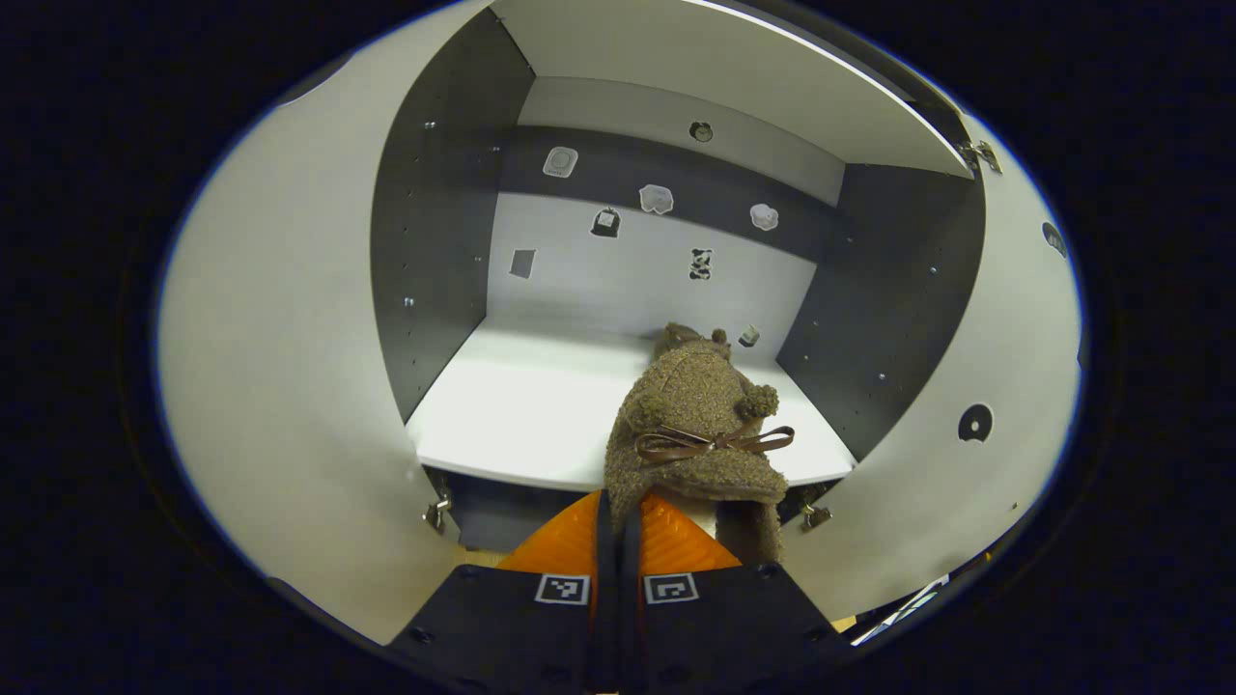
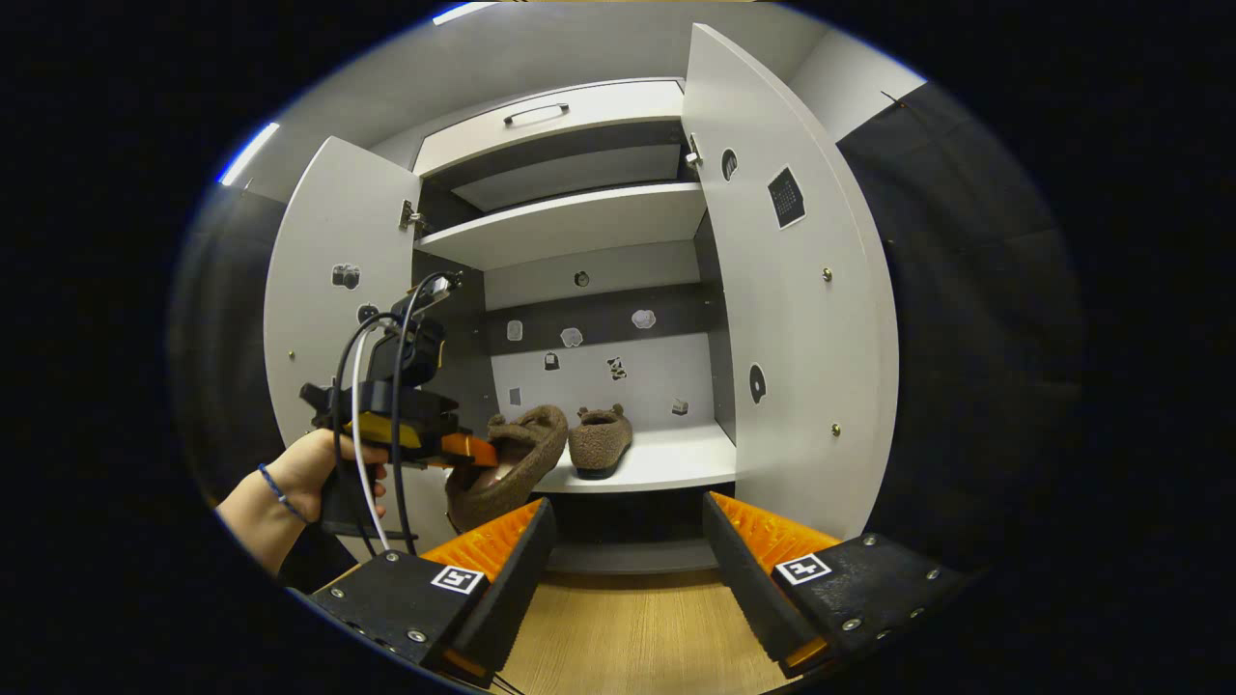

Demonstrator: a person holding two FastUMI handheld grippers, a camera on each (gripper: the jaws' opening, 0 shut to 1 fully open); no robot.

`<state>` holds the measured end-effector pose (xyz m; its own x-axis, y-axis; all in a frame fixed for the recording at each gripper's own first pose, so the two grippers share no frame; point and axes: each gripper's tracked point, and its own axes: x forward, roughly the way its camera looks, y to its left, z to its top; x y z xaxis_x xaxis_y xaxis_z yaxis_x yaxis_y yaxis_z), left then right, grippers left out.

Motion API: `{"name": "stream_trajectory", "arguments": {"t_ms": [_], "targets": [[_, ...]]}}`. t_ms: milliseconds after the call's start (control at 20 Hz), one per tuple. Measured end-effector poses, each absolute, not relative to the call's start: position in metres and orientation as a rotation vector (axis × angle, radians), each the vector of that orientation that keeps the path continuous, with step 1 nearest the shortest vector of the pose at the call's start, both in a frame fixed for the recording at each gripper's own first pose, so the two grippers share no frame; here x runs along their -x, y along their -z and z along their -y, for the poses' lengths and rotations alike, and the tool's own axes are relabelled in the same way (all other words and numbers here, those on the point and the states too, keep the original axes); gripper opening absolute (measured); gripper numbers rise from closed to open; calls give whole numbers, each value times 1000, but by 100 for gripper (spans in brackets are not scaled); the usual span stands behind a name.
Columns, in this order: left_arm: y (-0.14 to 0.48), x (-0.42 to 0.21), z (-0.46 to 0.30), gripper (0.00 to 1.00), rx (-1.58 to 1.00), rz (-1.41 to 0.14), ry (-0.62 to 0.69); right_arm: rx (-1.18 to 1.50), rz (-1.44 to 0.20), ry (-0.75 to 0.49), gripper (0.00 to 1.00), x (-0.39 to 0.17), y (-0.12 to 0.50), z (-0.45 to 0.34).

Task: Grab one shoe with the right hand and put it into the shoe cabinet, grab the other shoe with the left hand and put it into the shoe cabinet; then close the right door with the right hand and the left door with the left hand.

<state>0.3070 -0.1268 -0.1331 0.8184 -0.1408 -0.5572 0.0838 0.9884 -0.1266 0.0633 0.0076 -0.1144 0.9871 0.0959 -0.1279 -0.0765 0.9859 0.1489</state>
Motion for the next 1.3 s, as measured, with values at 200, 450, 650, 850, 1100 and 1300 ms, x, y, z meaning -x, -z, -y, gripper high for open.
{"name": "stream_trajectory", "arguments": {"t_ms": [200, 450, 650, 850, 1100, 1300], "targets": [[141, -359, 113, 6, 77, -614, 81, -130, -153, -90, 94, -64, 121, -8], [162, -415, 90, 6, 86, -660, 15, -131, -168, -102, 94, -70, 129, -11], [169, -443, 85, 7, 104, -665, -4, -158, -186, -107, 94, -76, 136, -10], [179, -453, 76, 10, 72, -693, -45, -161, -191, -106, 94, -77, 137, -7], [131, -445, 88, 76, -18, -582, -22, -175, -188, -100, 94, -72, 137, -3], [78, -417, 113, 91, -47, -451, 38, -183, -180, -92, 94, -65, 133, 3]]}}
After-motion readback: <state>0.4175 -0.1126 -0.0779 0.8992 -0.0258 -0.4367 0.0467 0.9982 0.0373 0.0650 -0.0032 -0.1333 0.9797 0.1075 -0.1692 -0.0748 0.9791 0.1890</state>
